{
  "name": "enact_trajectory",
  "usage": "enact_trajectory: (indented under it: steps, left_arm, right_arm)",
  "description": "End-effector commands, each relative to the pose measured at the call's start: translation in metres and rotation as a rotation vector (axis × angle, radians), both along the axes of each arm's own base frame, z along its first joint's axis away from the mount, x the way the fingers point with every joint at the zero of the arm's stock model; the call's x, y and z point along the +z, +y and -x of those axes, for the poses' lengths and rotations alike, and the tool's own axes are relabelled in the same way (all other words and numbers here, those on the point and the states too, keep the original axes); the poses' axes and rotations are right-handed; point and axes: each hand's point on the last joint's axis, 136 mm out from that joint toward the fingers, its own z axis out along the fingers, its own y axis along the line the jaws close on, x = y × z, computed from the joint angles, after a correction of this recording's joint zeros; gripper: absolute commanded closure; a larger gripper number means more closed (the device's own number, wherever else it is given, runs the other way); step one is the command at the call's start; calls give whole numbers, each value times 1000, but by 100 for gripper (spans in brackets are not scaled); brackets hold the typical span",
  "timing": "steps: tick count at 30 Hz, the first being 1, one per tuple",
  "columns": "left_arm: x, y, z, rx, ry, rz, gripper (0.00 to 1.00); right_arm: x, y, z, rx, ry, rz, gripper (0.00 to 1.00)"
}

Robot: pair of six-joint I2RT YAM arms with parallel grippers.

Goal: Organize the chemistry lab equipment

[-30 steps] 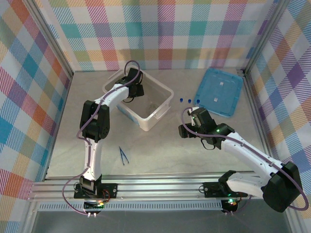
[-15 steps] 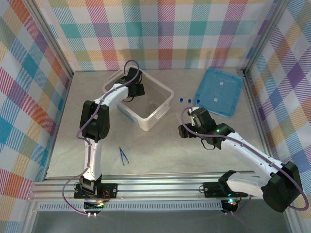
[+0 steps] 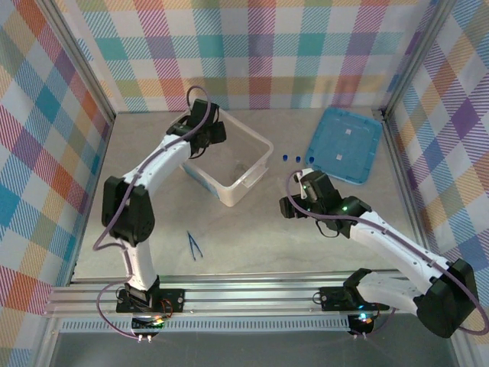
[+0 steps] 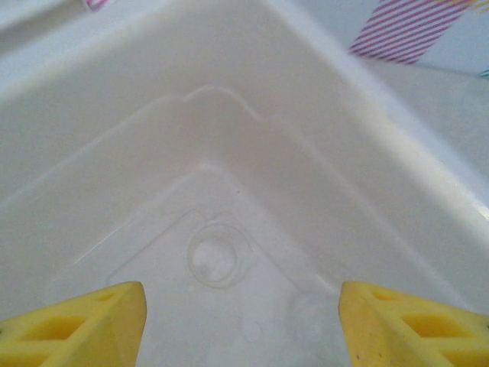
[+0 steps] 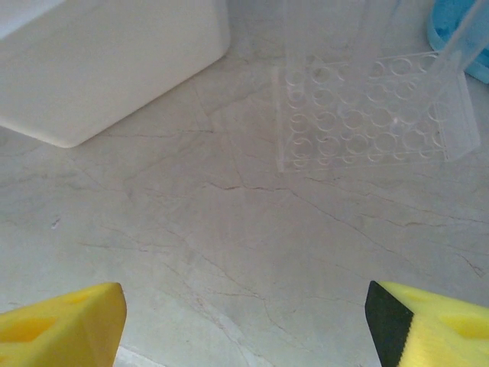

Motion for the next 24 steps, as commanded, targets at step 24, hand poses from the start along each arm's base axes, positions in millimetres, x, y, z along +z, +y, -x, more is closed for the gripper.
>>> enact_trajectory:
  steps: [24]
  left_arm:
    - [33, 153, 123, 347, -166, 215, 29]
  right_arm:
    - [-25, 209, 71, 402, 60, 168, 19]
